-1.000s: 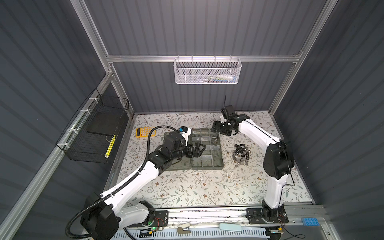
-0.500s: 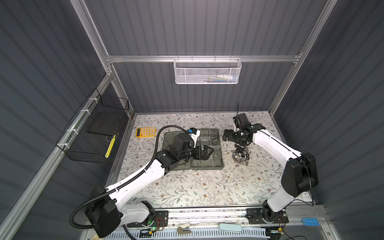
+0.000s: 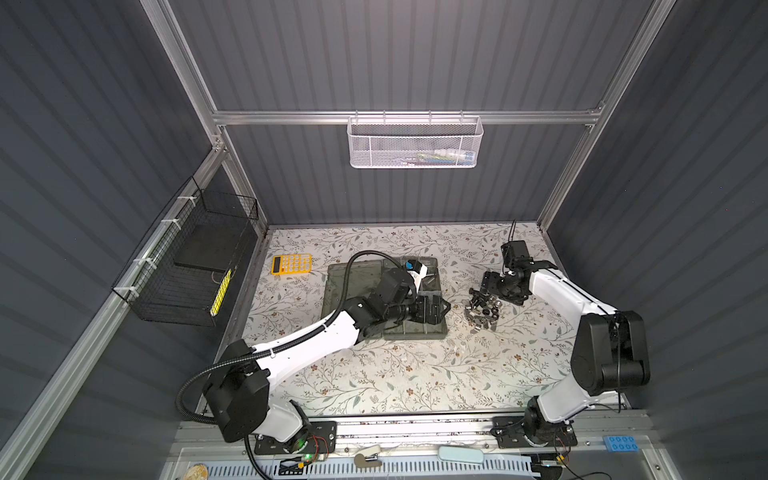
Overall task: Sort the screws and nuts into containers
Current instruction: 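Move the empty right gripper back over the pile of bolts and nuts, then lower the right gripper onto a black bolt in the pile and grasp it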
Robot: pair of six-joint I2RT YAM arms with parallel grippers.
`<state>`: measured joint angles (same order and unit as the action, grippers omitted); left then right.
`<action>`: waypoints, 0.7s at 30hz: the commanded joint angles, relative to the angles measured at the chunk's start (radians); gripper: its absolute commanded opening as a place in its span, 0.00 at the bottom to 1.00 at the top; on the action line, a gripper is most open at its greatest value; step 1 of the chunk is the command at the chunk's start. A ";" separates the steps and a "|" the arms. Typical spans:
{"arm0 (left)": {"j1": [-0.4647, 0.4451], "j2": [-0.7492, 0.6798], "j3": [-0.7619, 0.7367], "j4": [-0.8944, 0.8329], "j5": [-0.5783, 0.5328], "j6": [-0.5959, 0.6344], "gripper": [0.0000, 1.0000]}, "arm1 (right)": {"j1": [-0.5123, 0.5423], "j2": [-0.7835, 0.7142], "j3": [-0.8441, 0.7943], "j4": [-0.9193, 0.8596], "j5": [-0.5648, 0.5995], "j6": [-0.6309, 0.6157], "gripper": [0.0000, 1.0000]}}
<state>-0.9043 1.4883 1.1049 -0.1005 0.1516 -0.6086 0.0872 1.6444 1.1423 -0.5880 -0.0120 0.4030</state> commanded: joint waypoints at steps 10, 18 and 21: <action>-0.007 0.183 0.202 0.013 0.015 0.064 1.00 | -0.015 0.258 0.243 -0.053 0.027 -0.059 0.66; -0.007 0.182 0.176 0.025 0.012 0.076 1.00 | -0.004 0.305 0.278 -0.088 0.048 -0.085 0.59; -0.006 0.164 0.152 0.031 0.003 0.073 1.00 | 0.006 0.330 0.294 -0.097 0.043 -0.093 0.58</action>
<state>-0.9047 1.6669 1.2739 -0.0792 0.1562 -0.5575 0.0803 1.9442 1.4109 -0.6415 0.0158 0.3305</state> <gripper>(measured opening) 0.997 0.582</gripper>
